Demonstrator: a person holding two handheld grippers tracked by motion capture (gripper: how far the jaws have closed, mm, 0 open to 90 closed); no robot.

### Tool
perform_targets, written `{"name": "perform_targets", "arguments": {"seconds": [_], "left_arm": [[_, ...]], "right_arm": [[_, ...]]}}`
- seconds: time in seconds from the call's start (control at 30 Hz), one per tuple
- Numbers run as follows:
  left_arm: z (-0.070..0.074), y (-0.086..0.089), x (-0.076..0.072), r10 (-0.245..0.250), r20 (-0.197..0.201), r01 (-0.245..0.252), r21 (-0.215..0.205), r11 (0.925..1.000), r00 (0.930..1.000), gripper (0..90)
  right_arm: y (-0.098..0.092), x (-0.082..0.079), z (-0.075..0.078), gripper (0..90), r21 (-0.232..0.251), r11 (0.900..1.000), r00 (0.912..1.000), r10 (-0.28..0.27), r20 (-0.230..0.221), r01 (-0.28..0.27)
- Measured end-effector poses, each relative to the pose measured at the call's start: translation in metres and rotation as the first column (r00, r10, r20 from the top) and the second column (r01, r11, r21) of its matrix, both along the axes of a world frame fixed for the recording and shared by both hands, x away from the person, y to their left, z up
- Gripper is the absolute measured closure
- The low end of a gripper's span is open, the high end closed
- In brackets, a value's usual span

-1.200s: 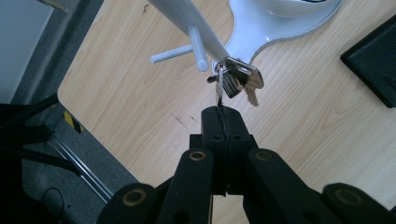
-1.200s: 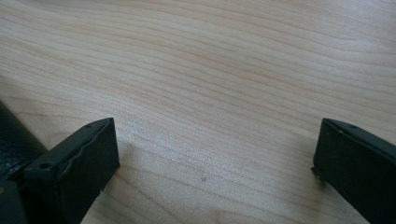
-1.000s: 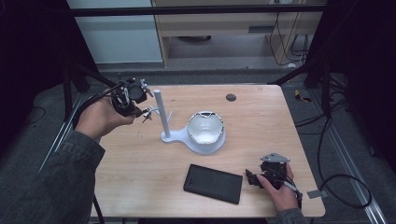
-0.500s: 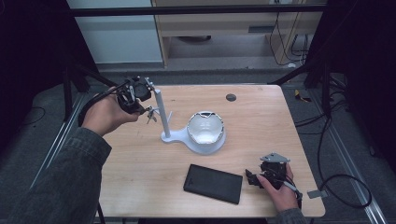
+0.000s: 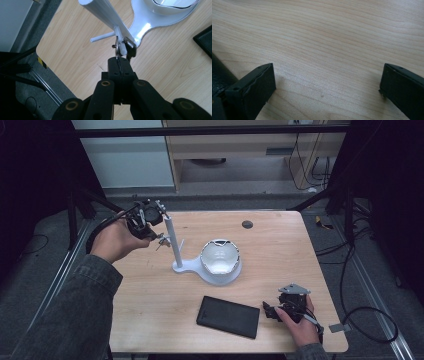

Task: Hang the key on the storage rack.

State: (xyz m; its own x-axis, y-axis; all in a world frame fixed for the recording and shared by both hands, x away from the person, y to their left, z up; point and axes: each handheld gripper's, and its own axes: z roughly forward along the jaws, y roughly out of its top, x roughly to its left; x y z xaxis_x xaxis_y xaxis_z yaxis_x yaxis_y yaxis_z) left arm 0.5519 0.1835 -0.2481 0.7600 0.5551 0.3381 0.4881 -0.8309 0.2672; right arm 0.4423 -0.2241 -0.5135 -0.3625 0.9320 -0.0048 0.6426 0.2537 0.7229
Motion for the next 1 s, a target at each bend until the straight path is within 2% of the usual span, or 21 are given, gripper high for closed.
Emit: {"name": "perform_targets", "arguments": {"seconds": [0.13,0.17,0.2,0.33,0.47,0.53,0.73,0.87,1.0], "left_arm": [[-0.002,0.001,-0.002,-0.020,-0.006,0.020,0.000,0.9998,0.9998,89.6],[-0.001,0.003,-0.003,-0.018,0.006,0.018,-0.004,0.9998,0.9998,89.3],[0.000,0.005,-0.004,-0.008,0.035,0.009,-0.015,0.9998,0.9994,86.6],[0.003,0.020,-0.016,-0.010,0.061,0.015,-0.075,0.9971,0.9981,85.5],[-0.003,0.034,-0.033,-0.012,0.104,0.025,-0.125,0.9918,0.9945,82.0],[-0.010,0.040,-0.041,-0.011,0.113,0.029,-0.163,0.9861,0.9936,78.9],[-0.036,0.050,-0.057,-0.006,0.127,0.032,-0.212,0.9768,0.9919,62.6],[-0.054,0.049,-0.062,-0.006,0.116,0.033,-0.236,0.9712,0.9932,53.4],[-0.071,0.045,-0.065,-0.011,0.099,0.036,-0.255,0.9664,0.9950,48.9]], "right_arm": [[0.000,0.000,0.000,0.4,0.000,1.000,1.0000,0.000,0.001,0.000],[0.000,0.000,0.000,0.4,0.002,1.000,1.0000,0.001,0.000,-0.001],[0.000,0.000,0.000,0.4,0.002,1.000,1.0000,0.001,0.000,-0.001],[0.000,0.000,0.000,0.4,-0.001,1.000,1.0000,0.003,0.000,-0.003],[0.000,0.000,0.000,0.4,-0.003,1.000,1.0000,0.005,0.000,-0.005],[0.000,0.000,0.000,0.4,-0.004,1.000,1.0000,0.005,0.000,-0.005],[0.000,0.000,0.000,0.4,0.000,1.000,1.0000,0.005,0.000,-0.005],[0.000,0.000,0.000,0.4,0.000,1.000,1.0000,0.005,0.000,-0.005],[0.000,0.000,0.000,0.4,0.000,1.000,1.0000,0.005,0.000,-0.005]]}}
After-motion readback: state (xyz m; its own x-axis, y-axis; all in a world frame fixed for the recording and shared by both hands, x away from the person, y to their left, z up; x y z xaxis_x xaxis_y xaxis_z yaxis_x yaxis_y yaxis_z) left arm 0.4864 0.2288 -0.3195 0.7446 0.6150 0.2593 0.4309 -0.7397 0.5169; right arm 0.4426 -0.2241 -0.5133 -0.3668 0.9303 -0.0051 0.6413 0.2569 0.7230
